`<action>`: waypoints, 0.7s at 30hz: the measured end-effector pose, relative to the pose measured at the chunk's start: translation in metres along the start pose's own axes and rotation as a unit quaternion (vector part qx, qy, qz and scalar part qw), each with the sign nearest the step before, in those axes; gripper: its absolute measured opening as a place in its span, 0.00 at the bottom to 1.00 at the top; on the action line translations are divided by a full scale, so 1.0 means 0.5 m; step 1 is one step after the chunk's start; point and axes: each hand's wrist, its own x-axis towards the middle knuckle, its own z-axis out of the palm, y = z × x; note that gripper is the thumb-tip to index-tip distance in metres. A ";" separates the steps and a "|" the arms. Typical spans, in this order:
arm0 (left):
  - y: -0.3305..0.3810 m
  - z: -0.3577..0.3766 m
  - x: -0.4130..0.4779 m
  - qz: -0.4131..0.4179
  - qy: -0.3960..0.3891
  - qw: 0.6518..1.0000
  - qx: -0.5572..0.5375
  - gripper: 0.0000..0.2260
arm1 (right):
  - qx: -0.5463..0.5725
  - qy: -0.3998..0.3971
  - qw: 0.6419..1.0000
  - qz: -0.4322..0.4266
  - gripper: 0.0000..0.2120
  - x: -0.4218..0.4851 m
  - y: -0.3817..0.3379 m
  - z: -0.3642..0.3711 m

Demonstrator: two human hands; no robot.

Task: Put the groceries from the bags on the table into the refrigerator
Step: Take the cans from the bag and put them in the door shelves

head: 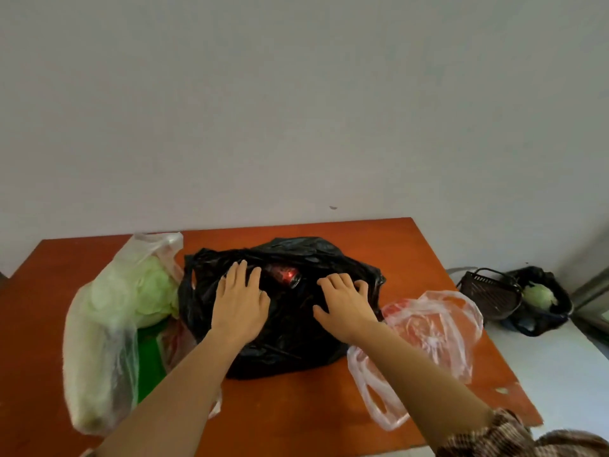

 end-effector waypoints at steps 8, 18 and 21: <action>-0.112 0.101 0.159 0.061 -0.084 0.992 0.071 0.27 | -0.070 -0.044 0.997 -0.004 0.24 0.183 -0.037 0.069; -0.179 0.212 0.246 0.028 -0.183 0.983 -0.004 0.28 | -0.096 -0.100 0.987 0.082 0.36 0.347 -0.071 0.157; -0.180 0.231 0.247 0.018 -0.186 0.981 -0.050 0.29 | -0.106 -0.108 0.983 0.106 0.38 0.368 -0.078 0.172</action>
